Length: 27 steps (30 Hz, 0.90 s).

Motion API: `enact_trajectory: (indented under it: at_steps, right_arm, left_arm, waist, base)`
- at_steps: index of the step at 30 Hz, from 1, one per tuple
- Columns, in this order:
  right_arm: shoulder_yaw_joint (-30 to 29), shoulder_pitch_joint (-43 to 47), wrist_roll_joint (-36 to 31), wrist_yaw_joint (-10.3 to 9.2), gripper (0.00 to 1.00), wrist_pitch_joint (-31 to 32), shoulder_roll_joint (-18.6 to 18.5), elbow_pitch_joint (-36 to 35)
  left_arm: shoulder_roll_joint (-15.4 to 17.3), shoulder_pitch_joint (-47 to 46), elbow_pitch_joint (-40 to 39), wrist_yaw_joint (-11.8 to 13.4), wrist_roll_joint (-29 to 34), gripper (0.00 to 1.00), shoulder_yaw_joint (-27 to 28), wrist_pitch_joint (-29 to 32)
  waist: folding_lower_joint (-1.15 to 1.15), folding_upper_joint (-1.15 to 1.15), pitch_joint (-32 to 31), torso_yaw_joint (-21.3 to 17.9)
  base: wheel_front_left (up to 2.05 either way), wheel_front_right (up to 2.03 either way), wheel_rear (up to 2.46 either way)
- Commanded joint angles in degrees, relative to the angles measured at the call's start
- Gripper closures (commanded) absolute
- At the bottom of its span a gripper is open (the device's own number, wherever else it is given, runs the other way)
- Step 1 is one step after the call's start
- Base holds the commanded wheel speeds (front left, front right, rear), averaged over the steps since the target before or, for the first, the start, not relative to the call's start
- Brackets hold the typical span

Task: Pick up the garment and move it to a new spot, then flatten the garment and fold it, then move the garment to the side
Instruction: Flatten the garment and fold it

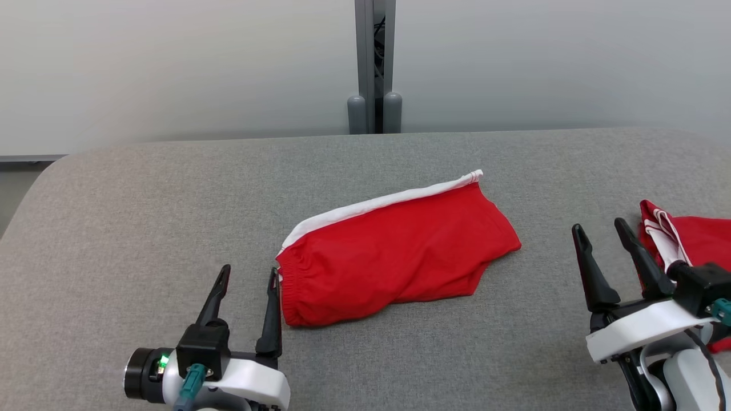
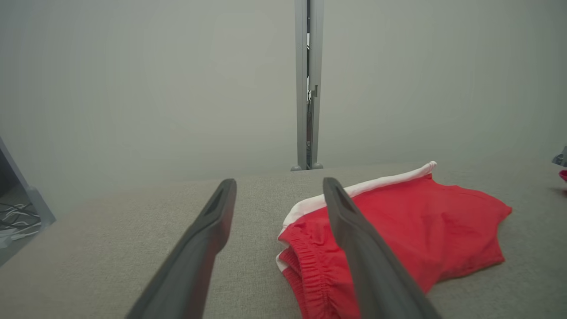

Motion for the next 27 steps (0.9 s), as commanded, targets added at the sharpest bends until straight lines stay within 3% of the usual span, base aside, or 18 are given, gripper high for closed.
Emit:
enact_trajectory:
  at_steps: [1, 7, 11, 16, 27]
  right_arm:
    - [-0.4, 0.9, -0.5, 0.02, 0.00, -0.3, 0.3, -0.3]
    - [-0.4, 1.2, 4.2, 0.02, 0.00, 2.7, 2.1, 2.2]
    - [-3.1, -0.7, 16.9, 0.02, 0.00, 10.9, 5.7, 5.4]
    - [-7.0, -4.0, 24.6, 0.03, 0.00, 18.9, 7.8, 10.9]
    - [-13.0, -12.2, 28.8, 0.04, 0.00, 26.8, 8.8, 24.0]
  left_arm:
    - [-0.6, 0.4, 0.3, -1.2, 1.3, 0.00, 1.2, -0.2]
    - [-2.5, -0.3, 1.4, -4.3, 4.1, 0.00, 3.7, -0.2]
    - [-3.5, -1.0, 2.1, -6.0, 5.8, 0.00, 4.9, -0.2]
    - [-4.5, -1.7, 3.2, -7.2, 7.0, 0.00, 5.2, -0.2]
    - [-5.1, -4.1, 4.0, -6.9, 10.0, 0.00, 5.1, -0.2]
  waist:
    - [0.00, 0.00, 0.1, 0.2]
    - [0.00, 0.00, 0.7, 1.0]
    - [0.00, 0.00, 2.6, 2.0]
    - [0.00, 0.00, 4.5, 4.2]
    - [0.00, 0.00, 7.9, 9.7]
  base:
    - [0.00, 0.00, 0.00]
    - [0.00, 0.00, 0.00]
    - [0.00, 0.00, 0.00]
    - [0.00, 0.00, 0.00]
    - [0.00, 0.00, 0.00]
